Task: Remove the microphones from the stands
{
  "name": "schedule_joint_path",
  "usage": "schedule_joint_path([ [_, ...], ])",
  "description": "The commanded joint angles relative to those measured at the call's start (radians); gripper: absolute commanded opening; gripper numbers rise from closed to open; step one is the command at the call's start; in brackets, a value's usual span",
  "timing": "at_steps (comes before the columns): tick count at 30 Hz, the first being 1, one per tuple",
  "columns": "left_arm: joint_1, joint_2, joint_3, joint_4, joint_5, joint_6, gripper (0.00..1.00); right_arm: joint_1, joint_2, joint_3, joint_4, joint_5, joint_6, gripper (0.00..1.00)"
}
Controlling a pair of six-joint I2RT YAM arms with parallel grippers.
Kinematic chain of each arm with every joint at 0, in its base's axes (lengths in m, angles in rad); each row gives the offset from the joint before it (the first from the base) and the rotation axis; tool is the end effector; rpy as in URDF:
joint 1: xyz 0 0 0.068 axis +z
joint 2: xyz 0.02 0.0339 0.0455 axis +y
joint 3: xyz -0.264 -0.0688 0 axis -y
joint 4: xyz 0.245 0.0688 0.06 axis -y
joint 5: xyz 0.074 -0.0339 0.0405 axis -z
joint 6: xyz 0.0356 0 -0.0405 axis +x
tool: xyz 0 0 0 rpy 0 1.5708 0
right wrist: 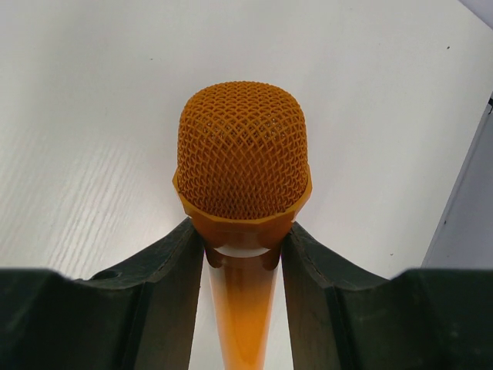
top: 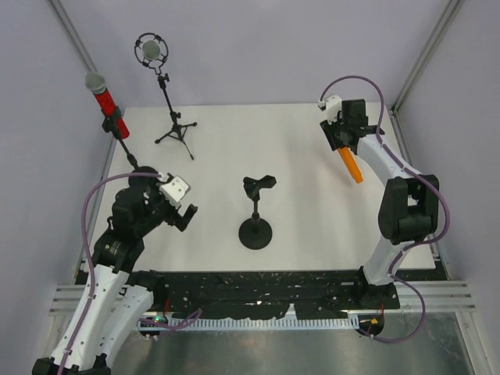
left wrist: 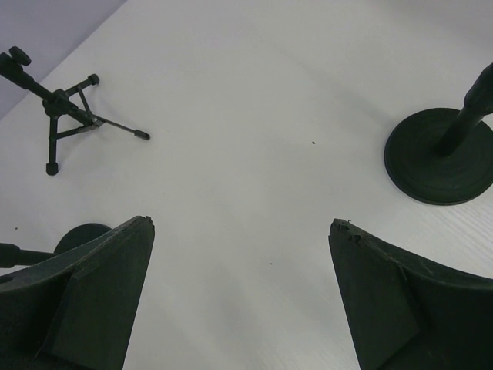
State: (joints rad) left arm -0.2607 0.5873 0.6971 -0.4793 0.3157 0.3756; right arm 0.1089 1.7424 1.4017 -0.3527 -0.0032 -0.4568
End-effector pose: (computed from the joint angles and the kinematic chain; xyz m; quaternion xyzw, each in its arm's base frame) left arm 0.1302 -0.0462 0.3073 0.3392 0.7460 -0.0974 0.5647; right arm 0.3980 0.0436 0.2783 -0.2533 0.8691 -0.0721 0.4186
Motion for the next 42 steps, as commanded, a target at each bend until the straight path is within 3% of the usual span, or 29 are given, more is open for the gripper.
schedule_joint_path([
  [1, 0.026, 0.008, 0.004, 0.001, 0.065, 0.003, 1.00, -0.023, 0.075, 0.135, 0.023, 0.039, -0.020, 0.05],
  [12, 0.069, 0.019, 0.010, -0.018, 0.135, 0.003, 1.00, -0.031, 0.270, 0.289, -0.043, -0.024, 0.001, 0.06],
  [33, 0.150, 0.020, 0.007, -0.024, 0.246, -0.003, 1.00, -0.035, 0.397, 0.353, -0.134, 0.000, -0.031, 0.10],
  [42, 0.173, 0.016, 0.002, -0.027, 0.286, -0.004, 1.00, -0.037, 0.436, 0.390, -0.189, -0.027, -0.022, 0.18],
])
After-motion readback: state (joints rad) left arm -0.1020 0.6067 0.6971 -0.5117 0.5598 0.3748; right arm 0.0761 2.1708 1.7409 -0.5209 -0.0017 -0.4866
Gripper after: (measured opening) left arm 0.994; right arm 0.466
